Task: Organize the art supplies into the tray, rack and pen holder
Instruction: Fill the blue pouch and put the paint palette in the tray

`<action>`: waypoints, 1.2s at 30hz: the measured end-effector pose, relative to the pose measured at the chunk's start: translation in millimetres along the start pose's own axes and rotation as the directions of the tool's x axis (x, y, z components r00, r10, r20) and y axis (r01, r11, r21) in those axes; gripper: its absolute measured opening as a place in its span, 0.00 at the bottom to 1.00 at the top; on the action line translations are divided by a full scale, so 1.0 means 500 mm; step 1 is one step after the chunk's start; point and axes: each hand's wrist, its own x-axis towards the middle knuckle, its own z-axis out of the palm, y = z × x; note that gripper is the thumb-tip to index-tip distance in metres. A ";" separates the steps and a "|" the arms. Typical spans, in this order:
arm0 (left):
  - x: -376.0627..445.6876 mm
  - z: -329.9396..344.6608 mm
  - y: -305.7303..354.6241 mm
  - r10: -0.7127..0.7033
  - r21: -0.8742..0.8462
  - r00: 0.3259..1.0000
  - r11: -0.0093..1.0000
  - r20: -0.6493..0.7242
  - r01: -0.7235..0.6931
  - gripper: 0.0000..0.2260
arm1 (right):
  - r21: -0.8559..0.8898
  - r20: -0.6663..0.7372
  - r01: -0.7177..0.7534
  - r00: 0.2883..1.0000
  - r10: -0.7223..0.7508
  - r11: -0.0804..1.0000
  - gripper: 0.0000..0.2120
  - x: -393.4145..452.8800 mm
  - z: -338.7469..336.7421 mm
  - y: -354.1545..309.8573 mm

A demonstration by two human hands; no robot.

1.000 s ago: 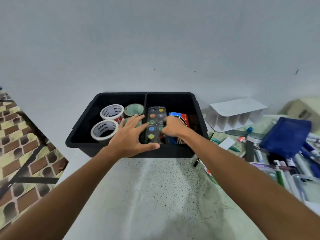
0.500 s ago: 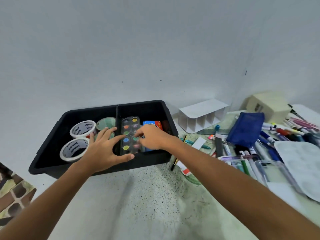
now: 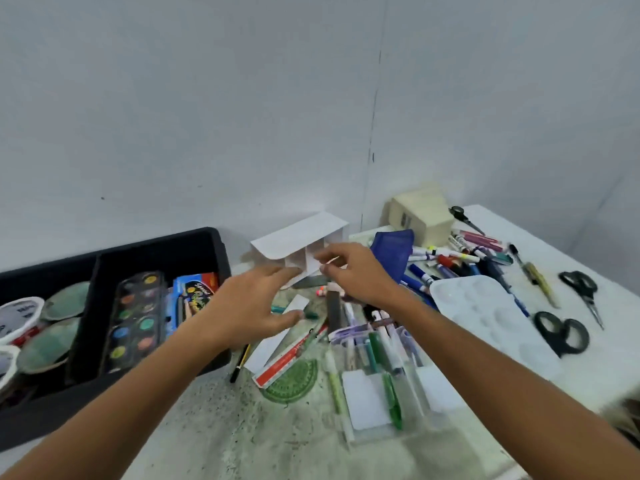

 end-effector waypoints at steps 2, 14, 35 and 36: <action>0.058 0.033 0.056 0.018 -0.056 0.999 0.998 0.047 -0.015 0.35 | -0.013 -0.025 -0.067 0.997 0.067 0.998 0.10 -0.003 -0.054 0.060; 0.279 0.240 0.184 -0.318 -0.051 0.911 0.938 0.262 0.342 0.41 | -0.574 0.420 0.140 0.896 0.143 0.807 0.40 0.091 -0.269 0.276; 0.260 0.164 0.131 -0.174 -0.331 0.932 0.901 0.319 0.282 0.37 | -0.636 0.702 0.446 0.672 0.234 0.630 0.62 0.172 -0.255 0.293; 0.258 0.158 0.131 -0.167 -0.334 0.933 0.901 0.317 0.275 0.36 | -0.626 0.710 0.440 0.663 0.238 0.644 0.62 0.171 -0.253 0.289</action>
